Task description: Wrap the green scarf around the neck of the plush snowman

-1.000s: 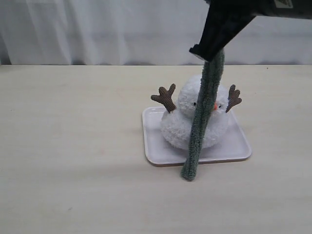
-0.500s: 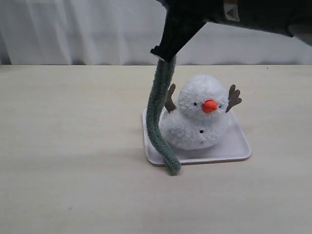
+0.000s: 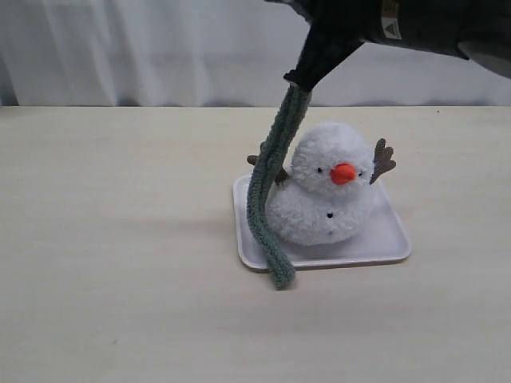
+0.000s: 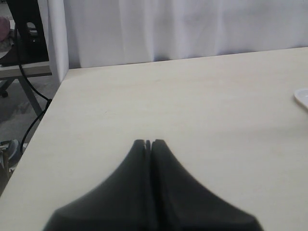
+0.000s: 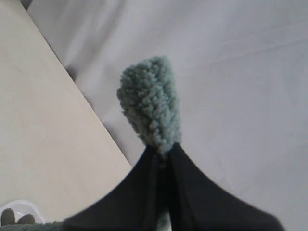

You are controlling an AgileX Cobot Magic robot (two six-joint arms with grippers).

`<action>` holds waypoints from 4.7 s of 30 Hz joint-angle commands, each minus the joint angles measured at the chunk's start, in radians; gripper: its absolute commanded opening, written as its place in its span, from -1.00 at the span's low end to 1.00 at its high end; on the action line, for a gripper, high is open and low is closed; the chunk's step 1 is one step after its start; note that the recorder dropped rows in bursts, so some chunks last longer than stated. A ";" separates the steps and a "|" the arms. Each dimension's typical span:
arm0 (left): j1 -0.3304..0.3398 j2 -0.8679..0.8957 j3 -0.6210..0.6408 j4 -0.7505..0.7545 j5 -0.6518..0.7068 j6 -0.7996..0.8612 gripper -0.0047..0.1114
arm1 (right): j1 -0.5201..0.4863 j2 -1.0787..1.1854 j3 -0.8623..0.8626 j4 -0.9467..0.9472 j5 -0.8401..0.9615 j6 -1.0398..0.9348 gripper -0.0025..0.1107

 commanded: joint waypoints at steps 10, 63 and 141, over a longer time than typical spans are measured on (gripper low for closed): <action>0.003 -0.004 0.003 -0.001 -0.013 -0.005 -0.92 | -0.123 0.016 0.004 0.004 -0.019 0.005 -0.88; 0.003 -0.004 0.003 -0.001 -0.013 -0.005 -0.92 | -0.211 0.203 0.117 0.283 0.334 0.002 -0.88; 0.003 -0.004 0.003 -0.001 -0.013 -0.005 -0.92 | -0.341 0.407 -0.374 1.118 0.760 -0.662 -0.31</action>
